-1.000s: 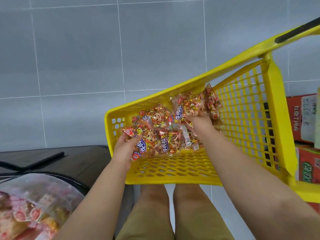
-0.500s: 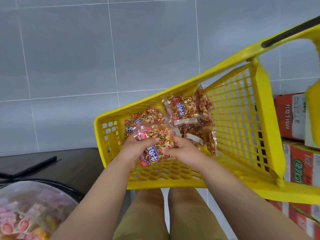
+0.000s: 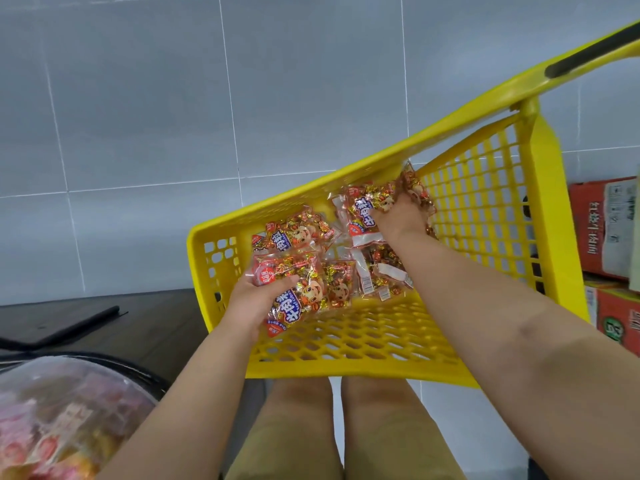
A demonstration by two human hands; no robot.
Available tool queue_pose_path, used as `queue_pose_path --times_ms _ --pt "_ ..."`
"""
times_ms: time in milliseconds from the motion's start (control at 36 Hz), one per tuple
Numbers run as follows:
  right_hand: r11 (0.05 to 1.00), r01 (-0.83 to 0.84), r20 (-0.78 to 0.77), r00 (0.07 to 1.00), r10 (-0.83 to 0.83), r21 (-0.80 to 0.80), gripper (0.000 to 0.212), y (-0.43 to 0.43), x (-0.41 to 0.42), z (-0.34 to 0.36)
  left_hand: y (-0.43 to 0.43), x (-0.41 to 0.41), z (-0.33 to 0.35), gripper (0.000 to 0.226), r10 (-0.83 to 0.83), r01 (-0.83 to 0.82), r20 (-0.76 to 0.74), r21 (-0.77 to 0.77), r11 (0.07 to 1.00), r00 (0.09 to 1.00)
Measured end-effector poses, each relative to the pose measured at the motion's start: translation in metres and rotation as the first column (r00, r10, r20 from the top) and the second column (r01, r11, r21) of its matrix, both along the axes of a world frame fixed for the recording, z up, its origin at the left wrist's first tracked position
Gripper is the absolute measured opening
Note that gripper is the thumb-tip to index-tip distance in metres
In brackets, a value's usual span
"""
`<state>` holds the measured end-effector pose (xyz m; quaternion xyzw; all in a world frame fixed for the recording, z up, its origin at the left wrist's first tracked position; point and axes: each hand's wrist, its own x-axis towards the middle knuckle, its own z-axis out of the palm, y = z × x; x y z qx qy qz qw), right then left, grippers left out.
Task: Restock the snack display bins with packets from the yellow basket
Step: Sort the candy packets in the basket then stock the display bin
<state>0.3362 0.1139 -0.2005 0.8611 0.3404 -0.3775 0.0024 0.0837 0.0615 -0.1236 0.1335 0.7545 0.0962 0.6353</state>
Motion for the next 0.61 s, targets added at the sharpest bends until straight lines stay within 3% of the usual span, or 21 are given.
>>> queue_pose_path --times_ms 194,306,389,528,611 --pt "0.957 0.275 -0.143 0.947 -0.287 -0.096 0.083 0.001 -0.016 0.004 -0.008 -0.009 0.009 0.043 0.019 -0.019 -0.003 0.008 1.0 1.0" --pt "0.876 0.42 -0.398 0.781 -0.482 -0.237 0.093 -0.022 -0.021 0.027 -0.016 -0.014 0.027 0.04 0.075 -0.074 -0.034 0.032 0.997 0.997" --pt "0.875 0.421 -0.488 0.727 -0.482 -0.237 0.098 -0.048 -0.019 0.052 -0.032 -0.018 0.047 0.037 0.133 -0.131 -0.035 0.049 0.99 0.99" --pt "0.917 0.331 -0.576 0.714 -0.397 -0.223 0.101 -0.078 -0.012 0.096 -0.064 -0.021 0.086 0.042 0.248 -0.249 0.021 0.074 0.966 0.969" --pt "0.935 0.296 -0.606 0.713 -0.353 -0.196 0.091 -0.083 -0.016 0.124 -0.08 -0.019 0.109 0.041 0.339 -0.342 0.042 0.119 0.932 0.94"
